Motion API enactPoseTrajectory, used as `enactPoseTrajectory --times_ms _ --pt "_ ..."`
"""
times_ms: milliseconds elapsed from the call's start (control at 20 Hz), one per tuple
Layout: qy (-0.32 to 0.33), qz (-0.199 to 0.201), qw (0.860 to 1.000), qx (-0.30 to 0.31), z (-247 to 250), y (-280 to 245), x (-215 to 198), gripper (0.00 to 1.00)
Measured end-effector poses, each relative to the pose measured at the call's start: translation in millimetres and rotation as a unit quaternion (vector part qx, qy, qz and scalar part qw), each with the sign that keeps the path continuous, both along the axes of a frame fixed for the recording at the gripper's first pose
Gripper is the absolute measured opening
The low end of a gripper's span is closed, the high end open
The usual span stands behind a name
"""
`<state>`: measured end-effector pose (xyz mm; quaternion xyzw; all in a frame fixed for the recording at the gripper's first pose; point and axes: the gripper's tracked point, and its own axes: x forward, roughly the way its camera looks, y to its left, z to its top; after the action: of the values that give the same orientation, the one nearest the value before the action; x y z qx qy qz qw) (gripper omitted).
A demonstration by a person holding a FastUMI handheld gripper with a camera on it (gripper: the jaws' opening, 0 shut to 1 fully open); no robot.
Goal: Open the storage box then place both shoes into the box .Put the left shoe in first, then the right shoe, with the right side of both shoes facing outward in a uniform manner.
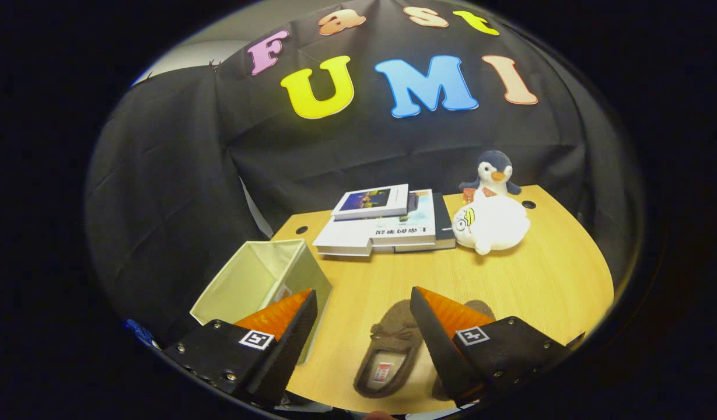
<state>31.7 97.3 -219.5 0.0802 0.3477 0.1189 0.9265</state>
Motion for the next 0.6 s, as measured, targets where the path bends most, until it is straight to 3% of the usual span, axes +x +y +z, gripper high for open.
enactPoseTrajectory --times_ms 600 --pt "0.084 0.014 0.995 -0.061 -110.4 -25.2 -31.3 0.98"
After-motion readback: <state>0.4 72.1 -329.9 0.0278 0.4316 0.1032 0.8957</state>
